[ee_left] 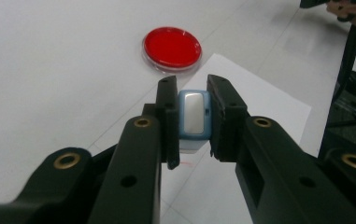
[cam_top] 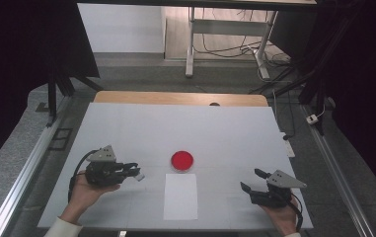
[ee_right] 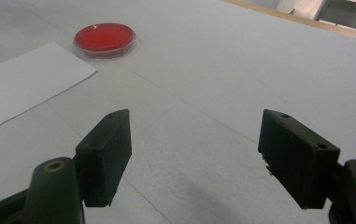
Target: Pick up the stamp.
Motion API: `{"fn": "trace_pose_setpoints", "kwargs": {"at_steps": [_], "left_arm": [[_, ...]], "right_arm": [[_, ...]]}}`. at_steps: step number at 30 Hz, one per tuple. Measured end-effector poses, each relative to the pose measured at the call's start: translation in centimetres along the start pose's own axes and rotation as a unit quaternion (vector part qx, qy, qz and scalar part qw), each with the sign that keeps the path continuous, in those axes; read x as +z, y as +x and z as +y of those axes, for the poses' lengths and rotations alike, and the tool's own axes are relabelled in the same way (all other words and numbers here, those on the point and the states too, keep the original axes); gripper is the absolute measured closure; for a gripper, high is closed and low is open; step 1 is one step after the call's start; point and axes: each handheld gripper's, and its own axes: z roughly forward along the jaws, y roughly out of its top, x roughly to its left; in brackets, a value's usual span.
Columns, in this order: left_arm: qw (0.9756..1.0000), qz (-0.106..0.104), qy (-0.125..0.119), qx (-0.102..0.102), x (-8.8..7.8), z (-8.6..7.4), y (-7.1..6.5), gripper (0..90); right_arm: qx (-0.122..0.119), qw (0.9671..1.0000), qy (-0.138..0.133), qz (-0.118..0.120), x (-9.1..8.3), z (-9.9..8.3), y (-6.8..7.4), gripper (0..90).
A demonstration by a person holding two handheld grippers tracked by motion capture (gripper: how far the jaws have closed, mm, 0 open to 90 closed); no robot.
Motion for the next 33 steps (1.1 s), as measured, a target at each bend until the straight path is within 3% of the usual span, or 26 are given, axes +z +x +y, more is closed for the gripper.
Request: {"fn": "trace_pose_setpoints", "kwargs": {"at_steps": [7,20,25,33], "left_arm": [[0.9995,-0.004,-0.030,-0.011,-0.1,0.2,-0.5,75.9],[0.9974,-0.021,-0.065,-0.022,0.1,0.6,-1.1,75.9],[0.9952,-0.031,-0.086,-0.035,-0.1,0.7,-1.2,75.9],[0.9944,-0.033,-0.092,-0.038,0.6,1.2,-1.7,75.9]], "right_arm": [[-0.001,1.0000,-0.003,0.001,0.2,0.0,0.1,25.1],[-0.004,1.0000,-0.002,0.003,0.7,0.1,0.5,25.1],[-0.007,1.0000,-0.002,0.002,0.9,0.1,0.6,25.0],[-0.009,1.0000,-0.003,0.000,0.9,0.1,0.7,25.1]]}}
